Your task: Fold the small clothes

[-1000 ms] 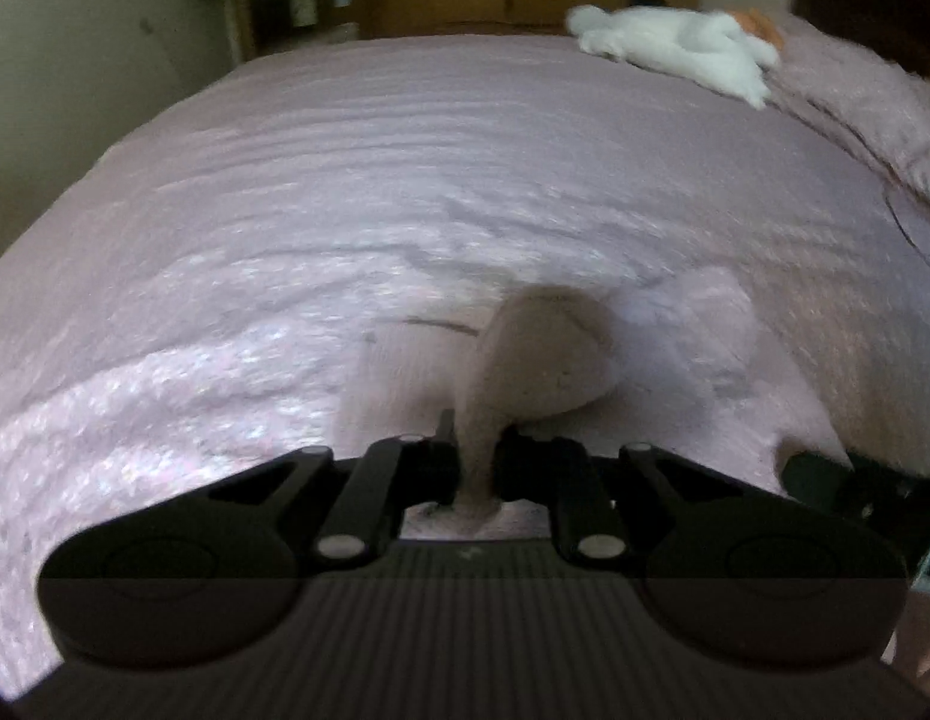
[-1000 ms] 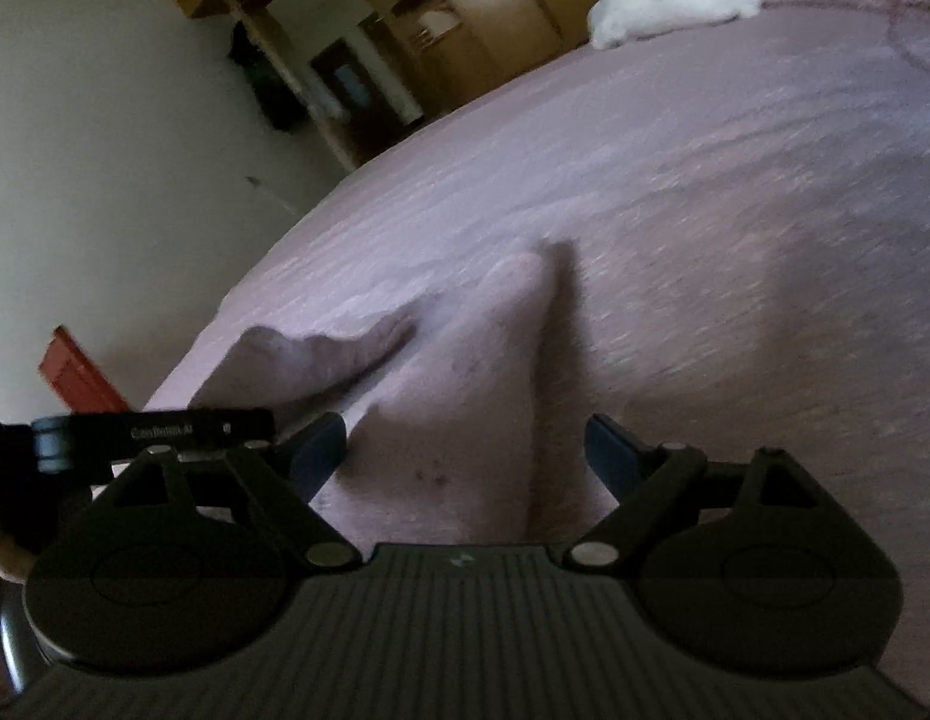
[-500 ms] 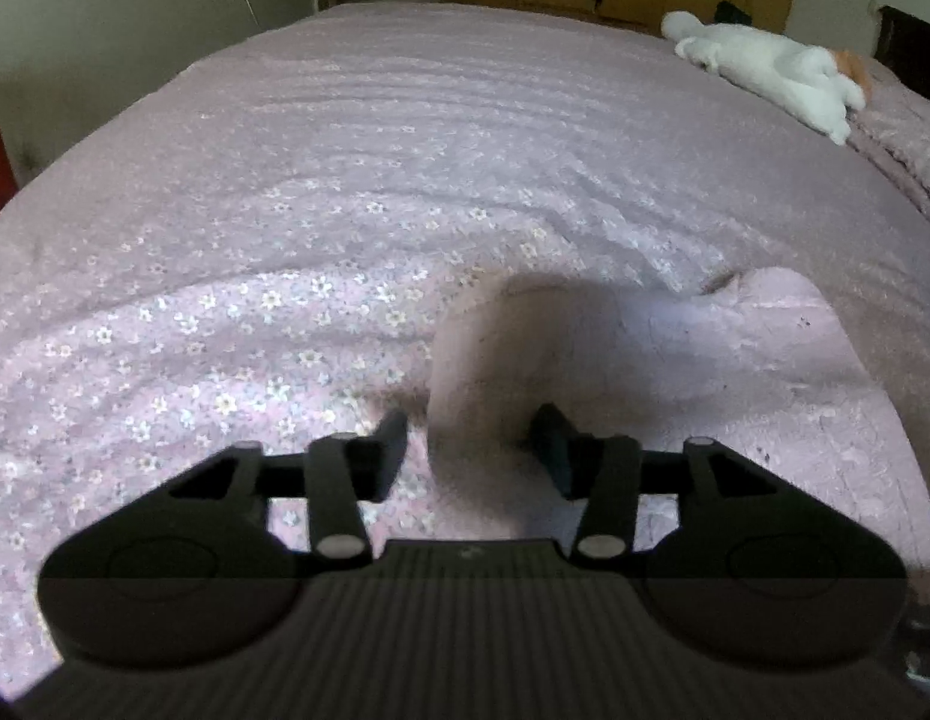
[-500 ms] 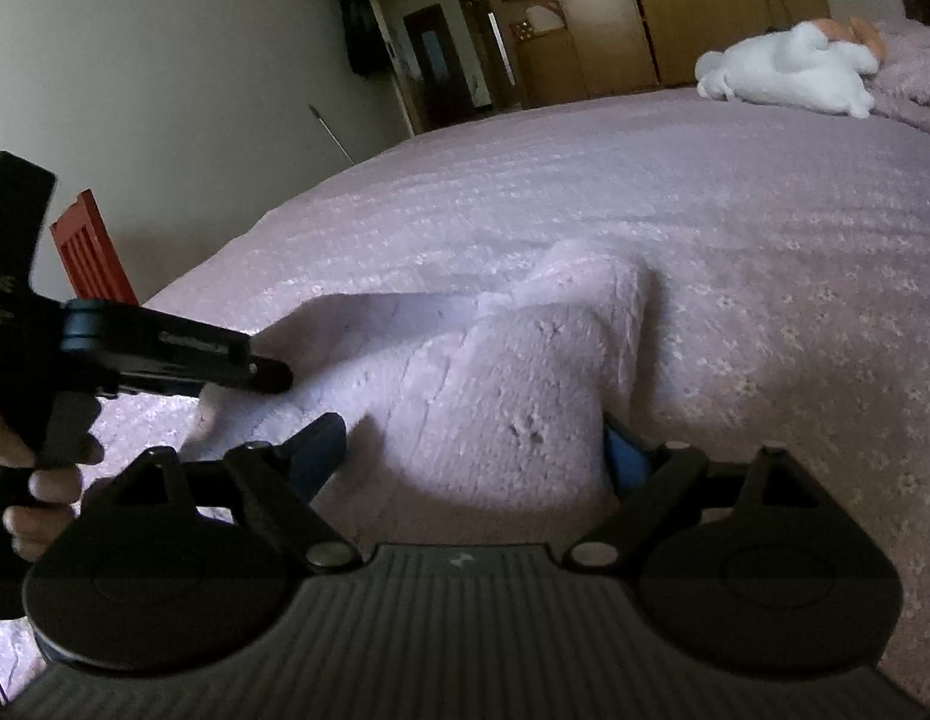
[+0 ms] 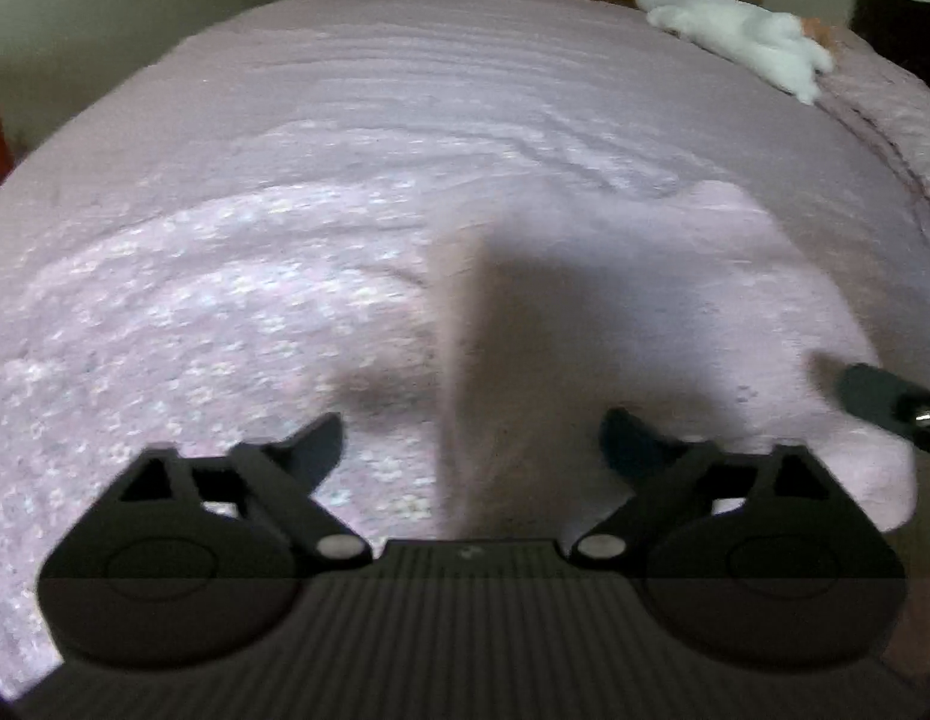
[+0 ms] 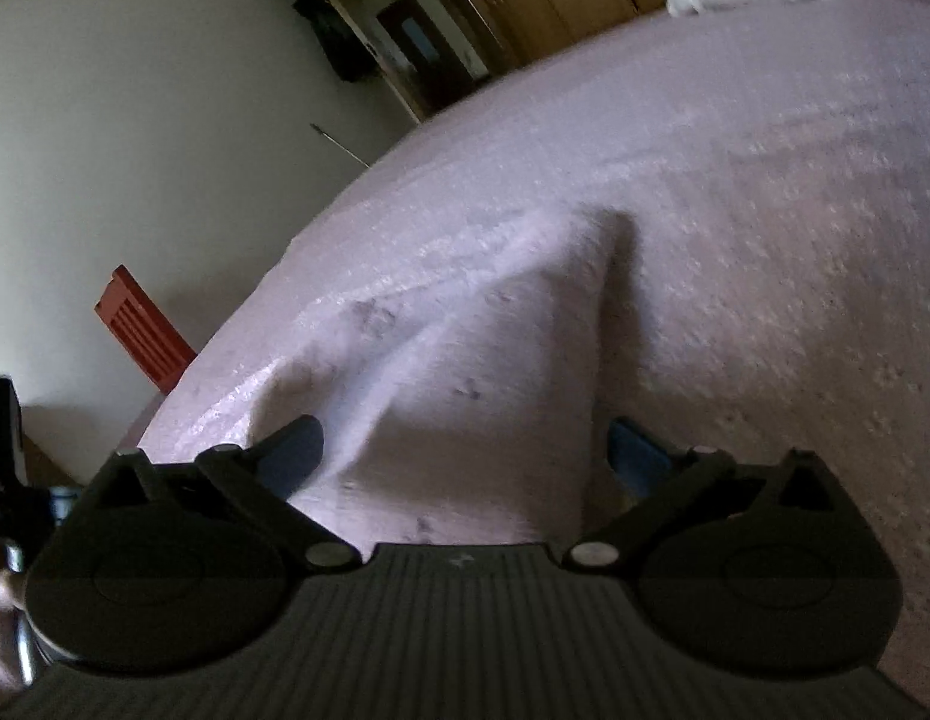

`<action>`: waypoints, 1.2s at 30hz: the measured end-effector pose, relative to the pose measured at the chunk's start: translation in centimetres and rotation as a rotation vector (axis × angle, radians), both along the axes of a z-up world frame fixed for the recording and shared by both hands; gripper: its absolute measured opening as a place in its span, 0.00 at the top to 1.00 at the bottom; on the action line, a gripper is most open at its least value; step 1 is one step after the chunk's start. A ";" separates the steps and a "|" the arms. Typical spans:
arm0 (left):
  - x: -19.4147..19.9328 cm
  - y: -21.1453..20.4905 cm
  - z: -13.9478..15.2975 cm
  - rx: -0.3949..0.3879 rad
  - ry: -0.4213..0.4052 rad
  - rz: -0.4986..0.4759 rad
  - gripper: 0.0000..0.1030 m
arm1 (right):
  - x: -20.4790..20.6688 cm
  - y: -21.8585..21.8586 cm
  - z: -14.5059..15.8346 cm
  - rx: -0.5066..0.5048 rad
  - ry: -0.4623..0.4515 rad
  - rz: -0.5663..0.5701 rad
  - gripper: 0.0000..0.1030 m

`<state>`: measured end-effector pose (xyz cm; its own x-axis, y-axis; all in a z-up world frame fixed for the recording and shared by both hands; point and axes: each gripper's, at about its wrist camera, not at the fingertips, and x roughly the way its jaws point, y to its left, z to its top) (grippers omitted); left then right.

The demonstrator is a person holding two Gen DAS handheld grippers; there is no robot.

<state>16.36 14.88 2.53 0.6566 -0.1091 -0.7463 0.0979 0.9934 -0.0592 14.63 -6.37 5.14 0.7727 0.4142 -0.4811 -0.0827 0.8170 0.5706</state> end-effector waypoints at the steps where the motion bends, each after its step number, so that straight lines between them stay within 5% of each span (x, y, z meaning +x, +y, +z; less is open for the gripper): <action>1: 0.1 0.4 -0.3 -0.035 0.011 0.007 0.05 | 0.2 -0.2 -0.3 0.008 0.018 0.007 0.00; 8: 0.7 2.9 -2.1 -0.381 0.110 0.020 0.08 | 1.6 -0.5 -2.5 0.197 0.099 0.098 0.00; 12: 0.4 2.3 -2.6 -0.471 0.133 -0.053 0.25 | 2.6 -0.1 -2.7 0.215 0.110 0.114 0.00; 14: 0.5 2.1 -2.9 -0.473 0.123 -0.035 0.39 | 3.0 0.1 -2.7 0.217 0.119 0.112 0.04; 16: 0.6 2.4 -2.9 -0.518 0.128 -0.005 0.54 | 3.6 -0.1 -2.5 0.213 0.168 0.076 0.32; 18: 0.6 2.6 -2.4 -0.542 0.135 0.009 0.57 | 4.3 -0.9 -2.3 0.250 0.208 0.063 0.41; 25: -1.2 0.9 1.1 -0.577 0.112 -0.044 0.60 | 2.7 -3.2 2.6 0.300 0.179 0.087 0.45; 36: -7.6 -4.7 4.3 -0.623 0.128 -0.132 0.60 | -6.9 -9.0 8.7 0.229 0.173 0.064 0.45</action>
